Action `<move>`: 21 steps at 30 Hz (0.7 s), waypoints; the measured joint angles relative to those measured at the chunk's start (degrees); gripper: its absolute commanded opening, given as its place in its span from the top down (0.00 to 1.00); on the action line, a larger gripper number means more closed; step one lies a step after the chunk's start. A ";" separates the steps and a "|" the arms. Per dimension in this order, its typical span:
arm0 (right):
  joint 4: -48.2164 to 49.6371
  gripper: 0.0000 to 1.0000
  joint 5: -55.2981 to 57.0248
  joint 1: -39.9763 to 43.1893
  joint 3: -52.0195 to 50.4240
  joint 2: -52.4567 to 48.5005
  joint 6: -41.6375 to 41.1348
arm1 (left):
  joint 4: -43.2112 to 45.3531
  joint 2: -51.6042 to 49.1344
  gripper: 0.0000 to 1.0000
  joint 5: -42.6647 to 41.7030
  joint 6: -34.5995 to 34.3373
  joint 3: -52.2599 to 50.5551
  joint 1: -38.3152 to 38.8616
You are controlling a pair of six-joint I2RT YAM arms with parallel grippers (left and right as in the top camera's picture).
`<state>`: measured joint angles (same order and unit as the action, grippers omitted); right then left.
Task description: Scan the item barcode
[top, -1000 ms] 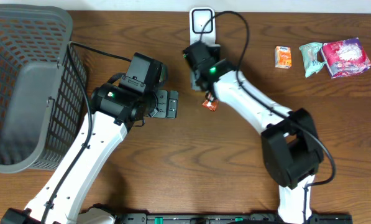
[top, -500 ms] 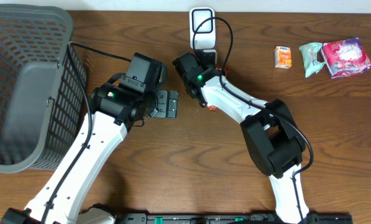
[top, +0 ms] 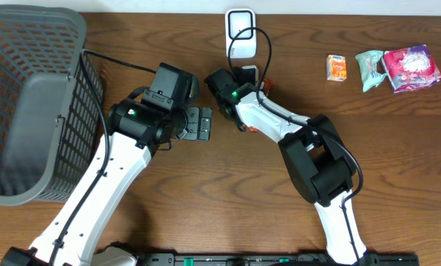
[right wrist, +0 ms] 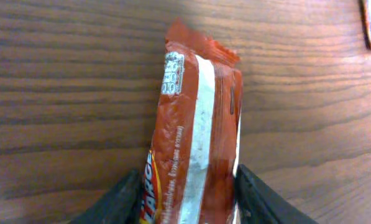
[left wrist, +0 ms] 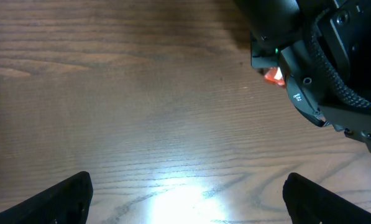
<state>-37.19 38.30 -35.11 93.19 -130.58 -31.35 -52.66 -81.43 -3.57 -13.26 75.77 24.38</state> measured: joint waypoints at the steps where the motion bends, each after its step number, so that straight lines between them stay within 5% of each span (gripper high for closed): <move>1: -0.66 0.70 -0.11 0.13 0.02 0.00 -0.15 | 0.00 0.00 0.02 0.02 0.00 0.00 0.00; 6: -3.76 0.99 -1.46 1.60 0.09 -0.07 0.35 | 0.00 0.00 0.02 0.00 0.00 0.00 0.00; 14: -11.80 0.99 -7.98 4.98 4.44 -0.07 0.42 | 0.00 0.00 0.02 0.02 0.00 0.00 0.00; 21: -15.34 0.99 -30.38 13.16 11.13 2.71 6.38 | 0.02 0.00 0.02 0.00 0.00 0.00 0.00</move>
<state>-52.53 7.92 -21.96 104.31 -127.87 -24.97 -52.64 -81.43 -3.57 -13.26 75.77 24.38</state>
